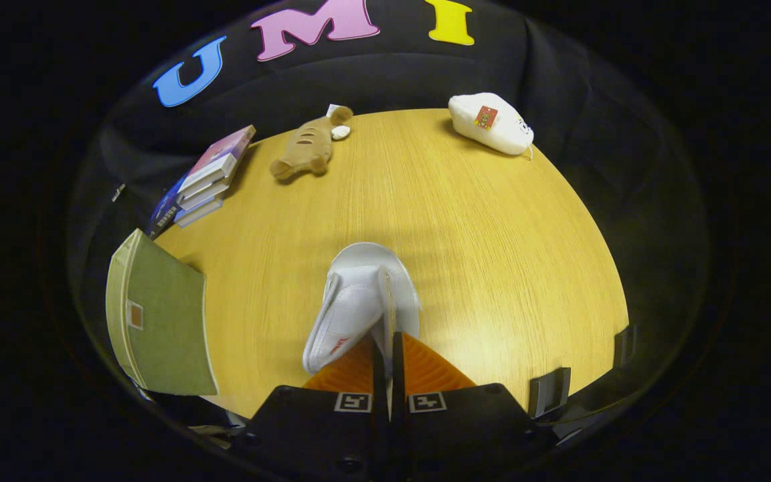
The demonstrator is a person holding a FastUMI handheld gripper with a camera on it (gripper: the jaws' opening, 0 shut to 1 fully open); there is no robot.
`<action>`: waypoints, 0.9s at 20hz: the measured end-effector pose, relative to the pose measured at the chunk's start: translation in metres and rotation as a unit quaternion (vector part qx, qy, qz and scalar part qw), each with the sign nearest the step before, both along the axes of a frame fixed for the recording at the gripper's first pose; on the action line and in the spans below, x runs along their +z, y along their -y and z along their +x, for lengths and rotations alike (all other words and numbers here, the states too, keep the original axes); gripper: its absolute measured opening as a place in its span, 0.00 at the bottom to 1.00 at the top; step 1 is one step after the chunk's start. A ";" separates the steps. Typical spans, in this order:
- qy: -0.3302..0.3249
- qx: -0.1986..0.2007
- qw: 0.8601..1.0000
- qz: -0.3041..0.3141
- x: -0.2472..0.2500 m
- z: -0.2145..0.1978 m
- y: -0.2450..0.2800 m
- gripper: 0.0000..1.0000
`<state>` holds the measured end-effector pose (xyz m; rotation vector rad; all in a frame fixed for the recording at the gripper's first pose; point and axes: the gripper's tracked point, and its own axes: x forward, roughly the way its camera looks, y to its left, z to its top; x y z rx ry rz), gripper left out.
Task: Open the storage box then place both shoes into the box .Put the left shoe in first, then the right shoe, with the right side of both shoes facing outward in a uniform manner.
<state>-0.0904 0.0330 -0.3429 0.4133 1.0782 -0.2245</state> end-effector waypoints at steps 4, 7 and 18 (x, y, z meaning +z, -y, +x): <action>0.040 0.018 0.999 0.010 0.058 0.017 -0.032 0.05; 0.071 0.033 0.996 0.031 0.105 0.036 -0.069 0.05; 0.121 0.110 0.977 0.134 0.193 0.098 -0.252 0.05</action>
